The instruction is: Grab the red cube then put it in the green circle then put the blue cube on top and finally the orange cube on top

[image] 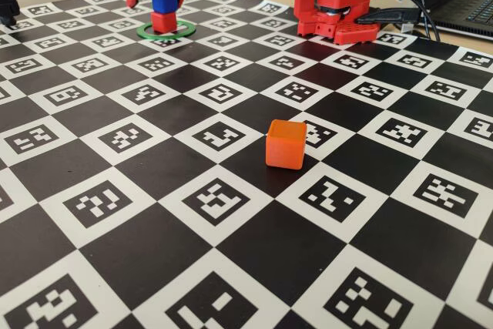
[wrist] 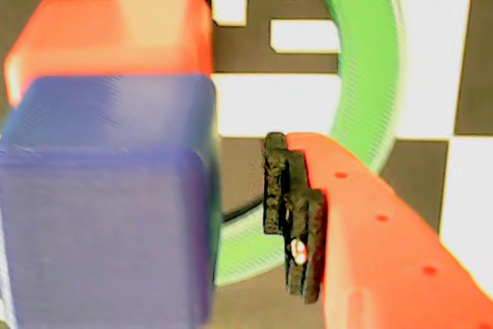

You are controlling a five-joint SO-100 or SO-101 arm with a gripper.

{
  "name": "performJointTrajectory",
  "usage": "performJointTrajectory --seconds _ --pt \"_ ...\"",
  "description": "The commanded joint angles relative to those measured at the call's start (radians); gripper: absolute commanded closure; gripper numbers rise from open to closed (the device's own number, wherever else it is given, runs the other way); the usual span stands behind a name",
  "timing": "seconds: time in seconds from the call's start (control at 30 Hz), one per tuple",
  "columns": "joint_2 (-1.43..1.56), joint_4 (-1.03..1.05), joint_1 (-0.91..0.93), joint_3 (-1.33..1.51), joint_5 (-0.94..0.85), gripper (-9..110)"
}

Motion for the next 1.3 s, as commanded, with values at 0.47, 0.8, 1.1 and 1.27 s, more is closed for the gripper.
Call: performJointTrajectory --seconds 0.47,0.8,1.1,1.27 --pt "0.183 0.091 -0.018 -0.103 0.069 48" --pt "0.261 0.362 -0.126 -0.311 0.298 48" --pt "0.276 0.549 -0.318 -0.440 0.635 50" --pt "0.279 0.592 -0.460 -0.442 0.853 53"
